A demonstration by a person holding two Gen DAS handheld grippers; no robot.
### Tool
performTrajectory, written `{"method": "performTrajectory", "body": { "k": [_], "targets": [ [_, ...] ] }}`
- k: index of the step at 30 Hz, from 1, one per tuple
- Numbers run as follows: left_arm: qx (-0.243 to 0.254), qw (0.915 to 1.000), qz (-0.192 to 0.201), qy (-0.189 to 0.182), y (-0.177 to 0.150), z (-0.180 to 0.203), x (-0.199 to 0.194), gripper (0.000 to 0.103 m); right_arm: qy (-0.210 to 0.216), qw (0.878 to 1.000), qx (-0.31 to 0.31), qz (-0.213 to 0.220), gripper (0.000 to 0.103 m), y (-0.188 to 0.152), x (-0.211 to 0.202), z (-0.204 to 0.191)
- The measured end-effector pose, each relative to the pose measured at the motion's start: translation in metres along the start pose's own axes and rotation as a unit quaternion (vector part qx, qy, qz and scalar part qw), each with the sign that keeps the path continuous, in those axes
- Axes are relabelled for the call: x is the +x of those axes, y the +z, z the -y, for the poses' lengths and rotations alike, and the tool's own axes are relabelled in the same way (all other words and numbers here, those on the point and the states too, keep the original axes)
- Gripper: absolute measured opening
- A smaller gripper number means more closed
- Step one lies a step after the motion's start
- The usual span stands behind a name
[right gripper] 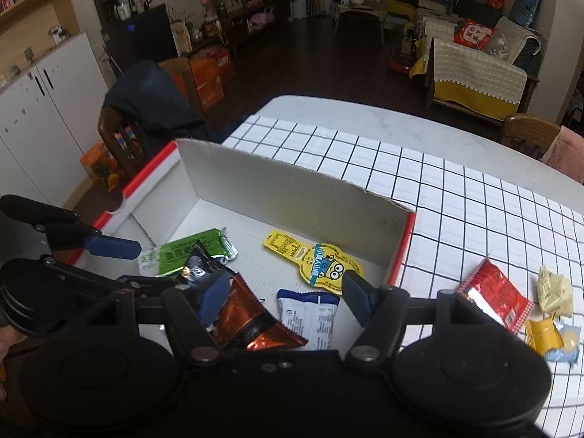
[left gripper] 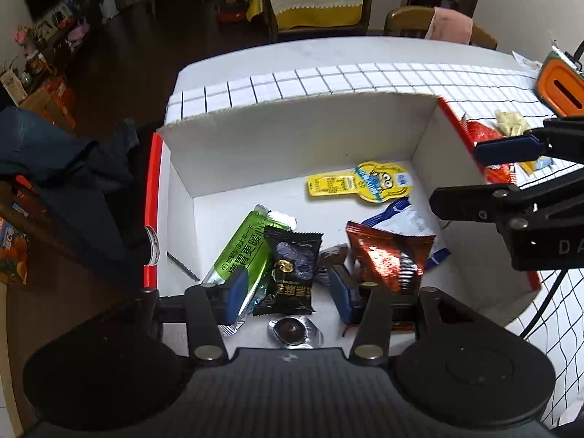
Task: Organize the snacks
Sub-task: 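Open both grippers to drop the yellow candy and black pack into the box, then move both tools back toward the red wafer pack and remaining snacks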
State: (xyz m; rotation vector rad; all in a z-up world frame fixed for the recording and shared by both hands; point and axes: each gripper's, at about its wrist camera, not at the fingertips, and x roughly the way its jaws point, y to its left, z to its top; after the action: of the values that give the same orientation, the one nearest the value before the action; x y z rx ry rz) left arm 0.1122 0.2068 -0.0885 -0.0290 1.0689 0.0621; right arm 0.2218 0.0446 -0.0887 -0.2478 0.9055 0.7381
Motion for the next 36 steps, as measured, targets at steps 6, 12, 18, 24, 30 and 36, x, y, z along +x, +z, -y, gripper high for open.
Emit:
{"method": "performTrajectory", "body": {
  "k": [6, 12, 18, 24, 30, 36],
  "targets": [
    [0.005, 0.9998, 0.021, 0.003, -0.001, 0.013, -0.019, 0.061, 0.01, 0.999, 0.018, 0.027, 0.074, -0.012, -0.031, 0.007],
    [0.008, 0.9989, 0.047, -0.004, -0.001, 0.03, -0.037, 0.068, 0.015, 0.998, 0.033, 0.049, 0.081, -0.026, -0.056, 0.016],
    [0.014, 0.9975, 0.067, -0.016, 0.002, 0.055, -0.051, 0.074, 0.02, 0.996, 0.048, 0.071, 0.088, -0.045, -0.083, 0.031],
    [0.026, 0.9954, 0.085, -0.034, 0.008, 0.087, -0.059, 0.076, 0.011, 0.994, 0.062, 0.084, 0.091, -0.065, -0.104, 0.056],
    [0.037, 0.9931, 0.096, -0.055, 0.018, 0.126, -0.058, 0.082, -0.009, 0.992, 0.08, 0.094, 0.099, -0.084, -0.124, 0.089],
    [0.04, 0.9926, 0.089, -0.071, 0.031, 0.165, -0.047, 0.083, -0.037, 0.992, 0.084, 0.091, 0.103, -0.103, -0.137, 0.129]
  ]
}}
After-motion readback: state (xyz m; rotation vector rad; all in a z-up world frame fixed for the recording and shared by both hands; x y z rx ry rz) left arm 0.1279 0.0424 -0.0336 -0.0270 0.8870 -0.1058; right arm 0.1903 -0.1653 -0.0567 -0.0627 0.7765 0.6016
